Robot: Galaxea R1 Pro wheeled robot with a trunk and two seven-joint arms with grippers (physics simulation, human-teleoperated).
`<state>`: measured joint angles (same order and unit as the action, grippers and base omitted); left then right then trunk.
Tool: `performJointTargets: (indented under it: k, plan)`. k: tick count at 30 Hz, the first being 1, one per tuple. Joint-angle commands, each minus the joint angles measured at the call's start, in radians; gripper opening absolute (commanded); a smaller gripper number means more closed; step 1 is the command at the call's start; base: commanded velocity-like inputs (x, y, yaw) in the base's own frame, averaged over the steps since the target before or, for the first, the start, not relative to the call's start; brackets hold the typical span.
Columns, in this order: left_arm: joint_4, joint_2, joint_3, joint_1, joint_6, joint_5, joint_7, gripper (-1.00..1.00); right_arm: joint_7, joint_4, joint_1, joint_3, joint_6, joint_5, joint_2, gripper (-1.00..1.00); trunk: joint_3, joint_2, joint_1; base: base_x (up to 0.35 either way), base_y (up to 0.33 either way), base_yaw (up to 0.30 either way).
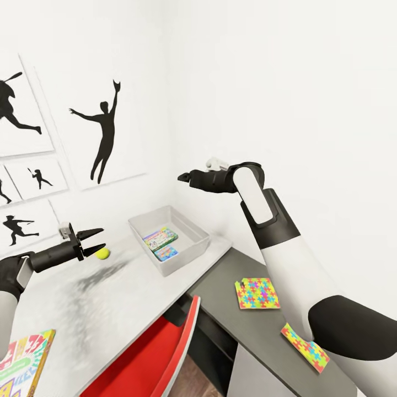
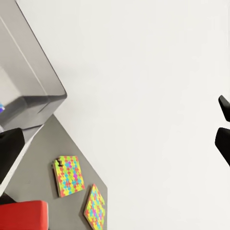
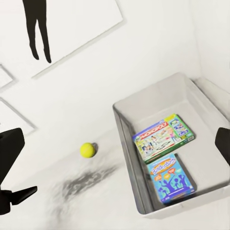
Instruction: Put all the toys in the child's room - the three board games (two on the bed and one on the table), the two jigsaw puzzles on the table, and the tennis ball on the table - inside the toy box on the table in the child's room.
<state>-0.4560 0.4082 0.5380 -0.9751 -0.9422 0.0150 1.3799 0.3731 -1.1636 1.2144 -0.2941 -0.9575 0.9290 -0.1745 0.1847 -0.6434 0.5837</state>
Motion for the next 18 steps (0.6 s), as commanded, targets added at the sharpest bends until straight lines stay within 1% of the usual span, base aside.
performJointTargets:
  k: [1, 12, 18]
  plan:
    - [0.0, 0.0, 0.002, -0.001, -0.01, 0.002, 0.004, 1.0, 0.01, -0.001, 0.001, 0.0, -0.001, 0.01, 0.0, 1.0, 0.0, -0.001, 0.0, 0.0, 0.0, 0.105]
    - [0.0, 0.001, 0.002, 0.002, -0.009, 0.002, 0.004, 1.0, 0.012, -0.002, 0.0, -0.002, 0.0, 0.011, 0.0, 1.0, -0.018, -0.001, 0.0, -0.008, 0.0, 0.122]
    - [0.0, 0.002, 0.002, 0.002, -0.01, 0.003, 0.005, 1.0, 0.012, -0.001, 0.0, -0.002, 0.0, 0.012, 0.0, 1.0, -0.026, -0.001, 0.0, -0.126, 0.0, 0.18]
